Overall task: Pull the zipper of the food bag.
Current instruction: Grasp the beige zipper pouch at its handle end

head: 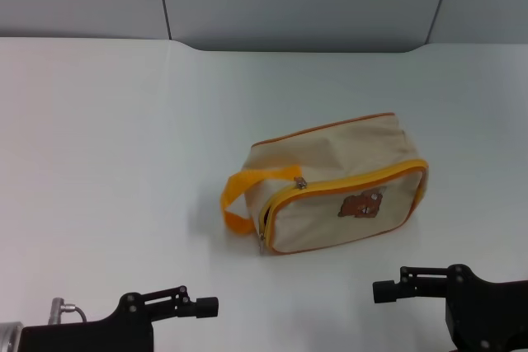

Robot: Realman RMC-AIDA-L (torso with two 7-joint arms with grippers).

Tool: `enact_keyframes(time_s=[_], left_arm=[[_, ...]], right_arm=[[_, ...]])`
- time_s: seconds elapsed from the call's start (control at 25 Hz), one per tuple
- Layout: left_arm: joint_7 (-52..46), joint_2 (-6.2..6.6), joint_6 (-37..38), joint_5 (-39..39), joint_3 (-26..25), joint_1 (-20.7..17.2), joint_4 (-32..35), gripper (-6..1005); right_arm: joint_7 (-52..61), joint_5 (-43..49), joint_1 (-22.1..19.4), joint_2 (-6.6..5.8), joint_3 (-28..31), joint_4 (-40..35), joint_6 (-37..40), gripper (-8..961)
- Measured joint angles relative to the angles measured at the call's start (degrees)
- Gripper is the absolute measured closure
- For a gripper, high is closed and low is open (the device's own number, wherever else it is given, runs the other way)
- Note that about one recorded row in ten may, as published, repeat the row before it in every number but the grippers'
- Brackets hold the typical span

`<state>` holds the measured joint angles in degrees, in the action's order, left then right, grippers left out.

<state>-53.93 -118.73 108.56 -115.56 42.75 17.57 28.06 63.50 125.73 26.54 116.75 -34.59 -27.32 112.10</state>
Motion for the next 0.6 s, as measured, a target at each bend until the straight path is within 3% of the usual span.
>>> enact_keyframes(time_s=[0.6], left_arm=[[0.1, -0.12, -2.2, -0.1, 0.0, 1.8, -1.1, 196]], right_arm=[[-0.8, 0.0, -2.1, -0.32, 0.2, -1.4, -0.1, 124]])
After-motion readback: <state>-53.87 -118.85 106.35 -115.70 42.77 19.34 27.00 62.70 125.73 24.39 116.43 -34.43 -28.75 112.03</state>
